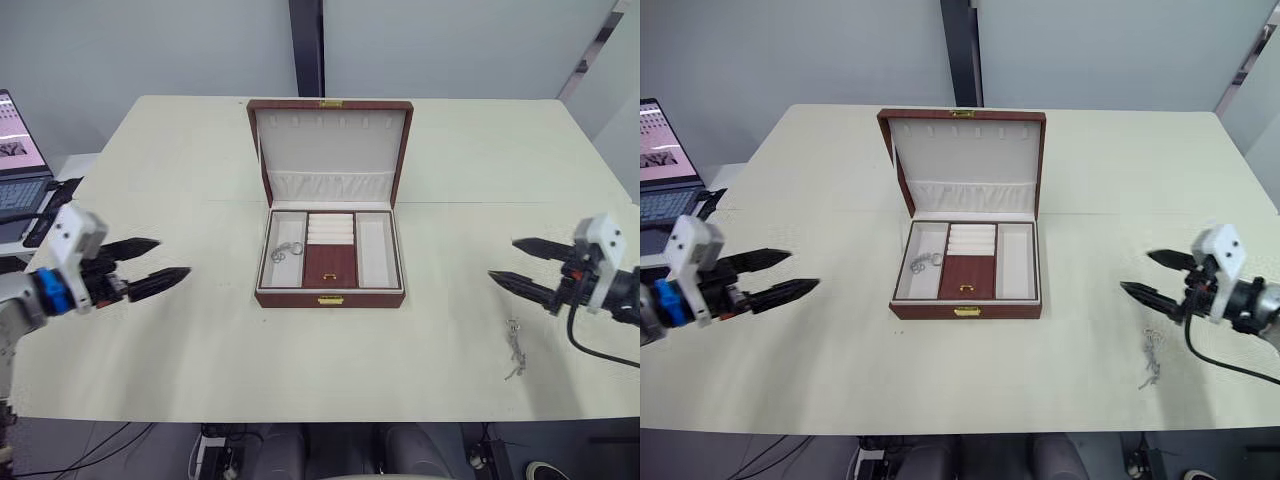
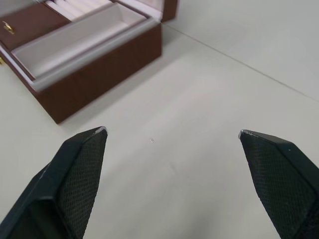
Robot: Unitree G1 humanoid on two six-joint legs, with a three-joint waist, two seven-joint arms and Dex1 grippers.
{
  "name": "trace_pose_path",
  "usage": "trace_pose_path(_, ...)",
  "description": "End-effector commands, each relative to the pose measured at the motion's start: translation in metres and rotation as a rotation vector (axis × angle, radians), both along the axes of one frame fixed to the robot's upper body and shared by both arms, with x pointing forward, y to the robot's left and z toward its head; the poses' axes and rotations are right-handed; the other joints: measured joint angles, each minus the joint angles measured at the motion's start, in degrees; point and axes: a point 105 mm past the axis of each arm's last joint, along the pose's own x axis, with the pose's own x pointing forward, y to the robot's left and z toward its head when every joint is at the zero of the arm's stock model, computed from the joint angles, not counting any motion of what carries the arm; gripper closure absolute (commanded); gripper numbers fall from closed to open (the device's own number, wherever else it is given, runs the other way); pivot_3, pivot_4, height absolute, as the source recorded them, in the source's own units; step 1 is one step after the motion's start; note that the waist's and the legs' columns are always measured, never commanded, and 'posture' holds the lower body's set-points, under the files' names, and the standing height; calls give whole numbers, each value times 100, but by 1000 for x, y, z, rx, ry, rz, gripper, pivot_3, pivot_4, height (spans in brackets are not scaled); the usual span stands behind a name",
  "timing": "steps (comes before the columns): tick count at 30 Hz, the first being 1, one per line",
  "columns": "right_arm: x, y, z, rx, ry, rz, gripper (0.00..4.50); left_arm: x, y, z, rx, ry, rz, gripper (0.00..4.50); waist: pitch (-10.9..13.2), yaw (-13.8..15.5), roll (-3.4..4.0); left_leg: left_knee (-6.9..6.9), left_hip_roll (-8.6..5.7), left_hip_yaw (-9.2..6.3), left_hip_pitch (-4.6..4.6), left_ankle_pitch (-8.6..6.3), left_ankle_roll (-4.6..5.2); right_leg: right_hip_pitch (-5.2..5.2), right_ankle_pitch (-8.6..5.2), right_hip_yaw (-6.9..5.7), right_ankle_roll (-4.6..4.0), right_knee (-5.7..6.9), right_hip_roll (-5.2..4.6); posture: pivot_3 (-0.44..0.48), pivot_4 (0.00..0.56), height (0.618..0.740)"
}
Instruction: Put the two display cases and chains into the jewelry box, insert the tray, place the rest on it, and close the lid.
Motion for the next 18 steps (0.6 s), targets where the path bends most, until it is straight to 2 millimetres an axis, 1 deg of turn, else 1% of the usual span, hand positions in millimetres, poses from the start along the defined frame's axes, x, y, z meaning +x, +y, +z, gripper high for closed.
trace_pose_path(1,-3,-22,5,-33,-47,-55,0,-8,25,13,26,-64,90,37,0,-1,0,0,0,2,2,0,0,1,0,2,0,1,0,0,150,740)
trace_pose_path(4,-6,-39,-4,-37,-41,-121,0,-21,40,1,26,-49,158,37,0,-20,0,0,2,7,4,0,0,0,0,5,0,2,0,0,150,740)
trace_pose_path(6,-7,-47,-10,-29,-34,-154,0,-26,45,-4,27,-44,187,37,0,-18,1,-3,4,9,5,0,0,-2,0,7,0,3,0,0,150,740)
trace_pose_path(9,-10,-61,-24,-37,-11,-200,0,-32,52,-6,38,-56,237,37,0,-7,0,-2,3,7,6,0,0,2,0,5,0,3,-1,0,150,740)
trace_pose_path(13,-8,-69,-26,-34,-23,-229,0,-37,59,-11,49,-63,278,37,0,-7,1,-2,1,9,6,0,0,2,0,6,0,2,-3,0,150,740)
trace_pose_path(18,-6,-71,-28,-41,-23,-229,0,-38,60,-11,47,-75,285,37,0,-9,1,-2,3,12,8,0,0,2,0,7,0,4,-2,0,150,740)
